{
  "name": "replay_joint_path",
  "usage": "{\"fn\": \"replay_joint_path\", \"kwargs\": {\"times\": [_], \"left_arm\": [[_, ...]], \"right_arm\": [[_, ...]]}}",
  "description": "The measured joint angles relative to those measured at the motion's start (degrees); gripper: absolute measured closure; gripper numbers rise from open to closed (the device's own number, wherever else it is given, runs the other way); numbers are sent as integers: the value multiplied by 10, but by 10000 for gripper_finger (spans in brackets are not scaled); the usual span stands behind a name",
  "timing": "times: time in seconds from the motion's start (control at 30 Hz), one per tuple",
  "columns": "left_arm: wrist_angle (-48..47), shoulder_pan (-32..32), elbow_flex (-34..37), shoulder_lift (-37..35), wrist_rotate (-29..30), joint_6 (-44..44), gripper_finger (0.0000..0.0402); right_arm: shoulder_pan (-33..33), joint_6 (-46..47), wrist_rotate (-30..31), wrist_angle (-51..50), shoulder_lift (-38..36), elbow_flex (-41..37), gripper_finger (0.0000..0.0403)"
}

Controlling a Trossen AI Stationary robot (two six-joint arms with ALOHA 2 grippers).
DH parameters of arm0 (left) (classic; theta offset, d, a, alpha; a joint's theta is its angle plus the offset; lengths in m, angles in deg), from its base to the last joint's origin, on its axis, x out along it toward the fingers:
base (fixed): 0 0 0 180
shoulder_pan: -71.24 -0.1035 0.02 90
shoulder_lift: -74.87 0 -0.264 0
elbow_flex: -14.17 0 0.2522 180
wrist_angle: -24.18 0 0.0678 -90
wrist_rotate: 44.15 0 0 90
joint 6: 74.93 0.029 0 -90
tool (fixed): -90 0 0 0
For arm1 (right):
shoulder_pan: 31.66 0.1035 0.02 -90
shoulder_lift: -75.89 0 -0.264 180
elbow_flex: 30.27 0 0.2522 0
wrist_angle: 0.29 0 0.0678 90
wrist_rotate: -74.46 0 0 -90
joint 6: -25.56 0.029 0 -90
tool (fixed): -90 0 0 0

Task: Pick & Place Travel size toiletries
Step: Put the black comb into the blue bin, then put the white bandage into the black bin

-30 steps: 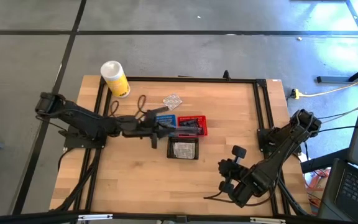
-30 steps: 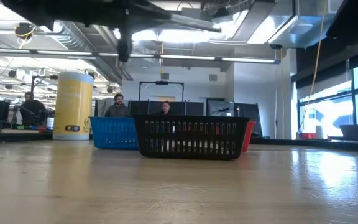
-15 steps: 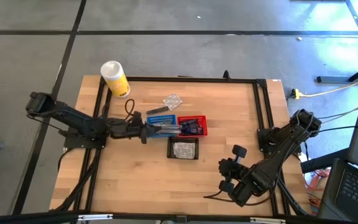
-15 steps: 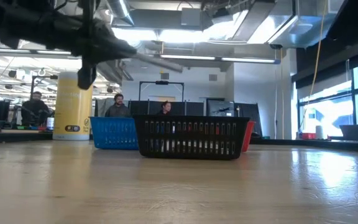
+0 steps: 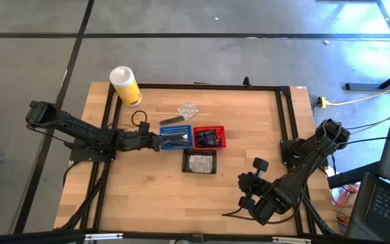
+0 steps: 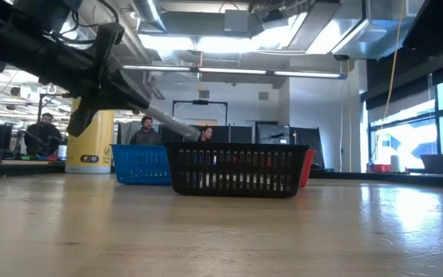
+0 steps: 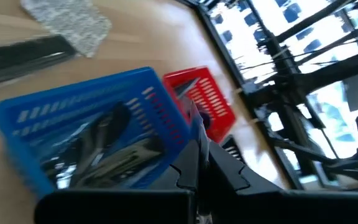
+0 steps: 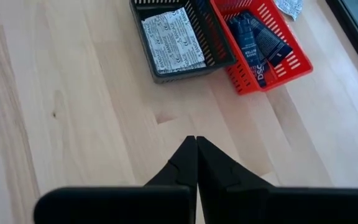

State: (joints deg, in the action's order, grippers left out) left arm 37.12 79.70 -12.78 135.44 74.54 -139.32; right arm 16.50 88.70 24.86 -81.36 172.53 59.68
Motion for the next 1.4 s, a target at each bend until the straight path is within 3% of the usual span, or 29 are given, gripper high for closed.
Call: {"fn": "replay_joint_path", "kwargs": {"times": [0.2, 0.37, 0.97, 1.2, 1.4], "left_arm": [[-64, -13, 0, 0, -2, -28, 396], [-58, -20, 0, 0, -14, -21, 390], [-58, -50, 0, 0, -72, 12, 286], [12, -69, 0, 0, -127, 93, 254], [98, -109, -1, 0, -165, 149, 255]], "right_arm": [[0, -1, 3, 0, 0, 0, 402], [-1, -1, 3, 0, 0, 0, 402], [-5, -4, 7, 1, 0, 0, 402], [-5, -4, 7, 2, 0, 0, 402], [-5, -4, 7, 6, 0, 0, 402]]}}
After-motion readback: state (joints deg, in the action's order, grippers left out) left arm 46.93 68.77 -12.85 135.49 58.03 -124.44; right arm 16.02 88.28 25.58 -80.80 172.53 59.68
